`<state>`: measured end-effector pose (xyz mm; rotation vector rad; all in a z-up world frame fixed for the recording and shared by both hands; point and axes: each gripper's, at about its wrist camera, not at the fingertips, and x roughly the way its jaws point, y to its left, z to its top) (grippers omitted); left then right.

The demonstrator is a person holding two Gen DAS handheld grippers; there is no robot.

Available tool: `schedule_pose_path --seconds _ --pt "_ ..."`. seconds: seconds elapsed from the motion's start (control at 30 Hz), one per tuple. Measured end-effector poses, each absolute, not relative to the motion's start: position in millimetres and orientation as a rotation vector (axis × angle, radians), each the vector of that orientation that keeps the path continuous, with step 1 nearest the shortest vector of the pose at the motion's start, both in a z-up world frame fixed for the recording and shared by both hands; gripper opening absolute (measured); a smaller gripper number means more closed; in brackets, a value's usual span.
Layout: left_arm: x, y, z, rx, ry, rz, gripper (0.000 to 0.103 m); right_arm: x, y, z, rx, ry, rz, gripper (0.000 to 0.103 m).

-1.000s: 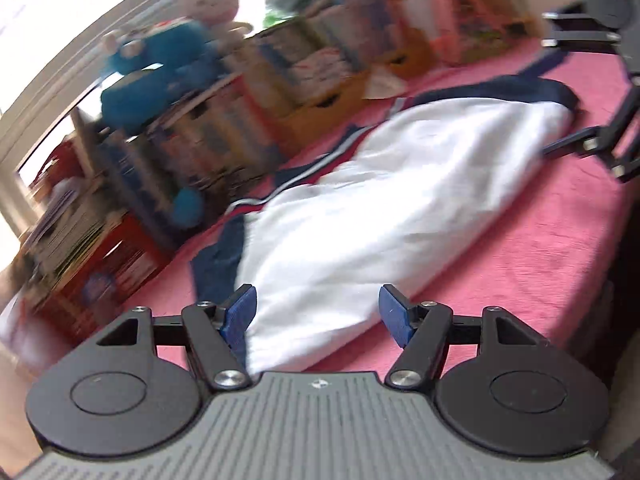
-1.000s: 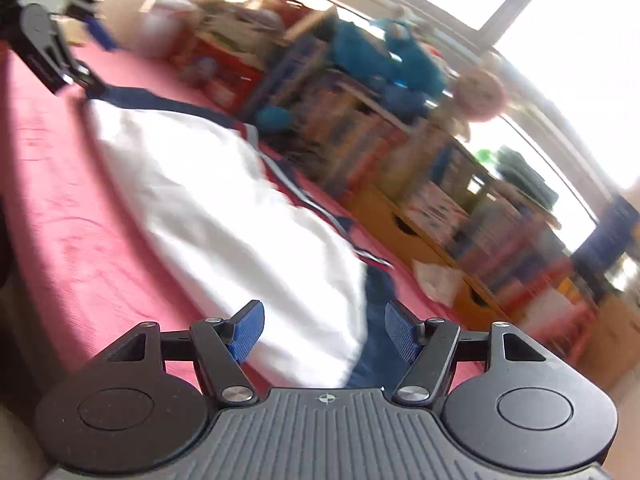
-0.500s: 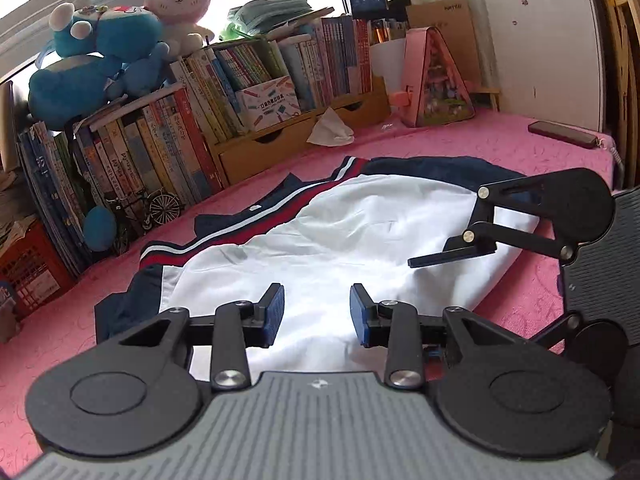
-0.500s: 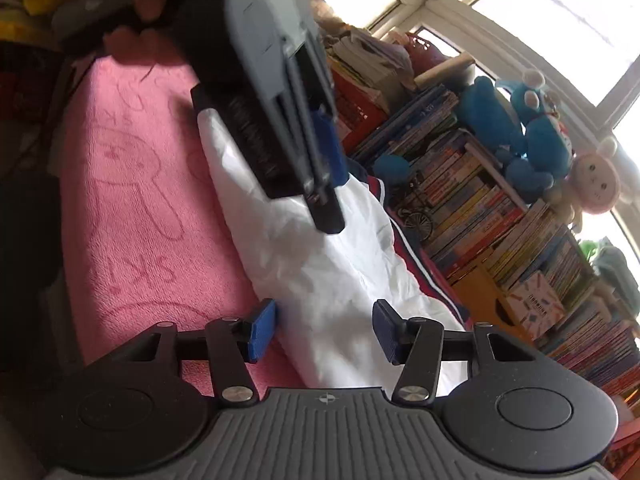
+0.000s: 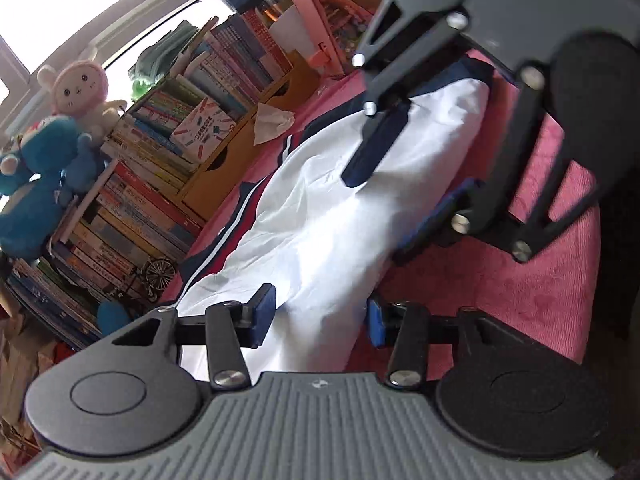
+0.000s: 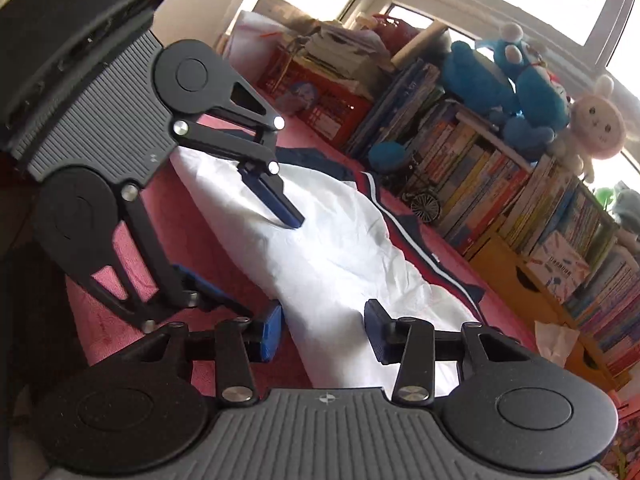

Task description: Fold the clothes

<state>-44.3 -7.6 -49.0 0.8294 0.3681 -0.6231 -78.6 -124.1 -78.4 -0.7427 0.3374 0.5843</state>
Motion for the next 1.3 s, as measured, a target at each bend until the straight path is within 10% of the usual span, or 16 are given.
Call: schedule_pose_path --seconds 0.17,0.27,0.43,0.7,1.3 --pt "-34 -3 -35 0.747 0.409 -0.637 0.045 -75 -108 -102 -0.938 0.253 0.541 0.051" --pt "-39 -14 -51 0.864 0.354 -0.589 0.066 -73 -98 -117 -1.059 0.197 0.511 0.050" --pt "-35 -25 -72 1.004 0.283 -0.521 0.075 -60 -89 -133 -1.148 0.179 0.505 0.030" --pt "-36 -33 -86 1.298 0.322 -0.621 0.017 -60 -97 -140 -1.244 0.144 0.490 0.021" --pt "-10 90 -79 1.320 0.518 -0.446 0.010 -31 -249 -160 -1.424 0.399 0.194 0.006"
